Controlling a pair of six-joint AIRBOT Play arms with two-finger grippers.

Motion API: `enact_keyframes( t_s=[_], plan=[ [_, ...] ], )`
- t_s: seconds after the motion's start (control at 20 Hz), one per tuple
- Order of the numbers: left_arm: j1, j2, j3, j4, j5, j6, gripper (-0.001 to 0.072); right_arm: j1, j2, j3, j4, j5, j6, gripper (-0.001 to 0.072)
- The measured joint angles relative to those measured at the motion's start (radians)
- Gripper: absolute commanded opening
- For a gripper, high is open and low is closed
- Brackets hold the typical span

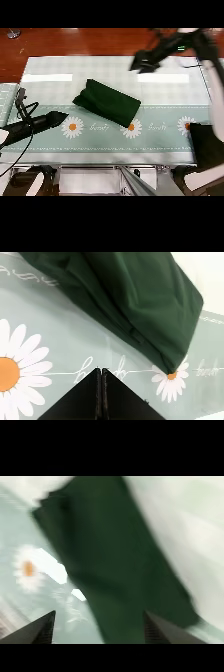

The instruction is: Fold the shirts.

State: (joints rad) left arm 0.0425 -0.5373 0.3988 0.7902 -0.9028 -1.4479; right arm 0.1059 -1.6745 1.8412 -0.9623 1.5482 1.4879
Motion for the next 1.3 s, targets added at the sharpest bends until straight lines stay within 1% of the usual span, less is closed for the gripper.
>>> enact_keyframes(
  t_s=[0.05,0.1,0.2,0.3,0.4,0.55,0.75,0.8,0.85,0.95,1.0,1.15,1.25,1.3],
  plan=[
    [0.0,-0.01,-0.001,0.001,0.0,0.005,0.0033,-0.036,0.08,-0.108,-0.031,-0.03,-0.003,0.063],
    [0.0,-0.021,-0.001,0.001,0.004,0.01,0.0033,-0.068,0.169,-0.246,-0.061,-0.089,0.003,0.063],
    [0.0,-0.042,-0.002,0.002,0.005,0.017,0.0033,-0.104,0.328,-0.542,-0.082,-0.248,0.05,0.063],
    [0.0,-0.061,-0.002,0.002,0.006,0.02,0.0033,-0.112,0.434,-0.811,-0.019,-0.415,0.086,0.0629],
    [0.0,-0.077,-0.002,0.002,0.012,0.023,0.0033,-0.095,0.471,-0.99,0.081,-0.536,0.092,0.0629],
    [0.0,-0.095,-0.002,0.002,0.026,0.024,0.0033,-0.037,0.427,-1.103,0.191,-0.62,0.063,0.0628],
    [0.0,-0.111,-0.002,0.002,0.036,0.026,0.0033,0.045,0.285,-1.09,0.301,-0.651,0.023,0.0612],
    [-0.001,-0.113,-0.002,0.002,0.036,0.026,0.0033,0.063,0.245,-1.066,0.332,-0.649,0.017,0.0516],
    [-0.004,-0.114,-0.002,0.002,0.037,0.026,0.0033,0.081,0.207,-1.038,0.344,-0.644,0.011,0.0365],
    [-0.015,-0.117,-0.002,0.002,0.04,0.026,0.0033,0.108,0.142,-0.967,0.343,-0.632,0.003,0.0112],
    [-0.022,-0.117,-0.002,0.002,0.04,0.026,0.0033,0.117,0.118,-0.921,0.354,-0.62,-0.004,0.0016],
    [-0.049,-0.118,-0.002,0.002,0.052,0.026,0.0033,0.124,0.079,-0.727,0.349,-0.529,-0.05,0.0016],
    [-0.066,-0.118,-0.002,0.002,0.06,0.026,0.0033,0.121,0.077,-0.57,0.293,-0.455,-0.051,0.0016],
    [-0.073,-0.118,-0.002,0.002,0.06,0.026,0.0033,0.117,0.08,-0.468,0.243,-0.411,-0.035,0.0016]
  ],
)
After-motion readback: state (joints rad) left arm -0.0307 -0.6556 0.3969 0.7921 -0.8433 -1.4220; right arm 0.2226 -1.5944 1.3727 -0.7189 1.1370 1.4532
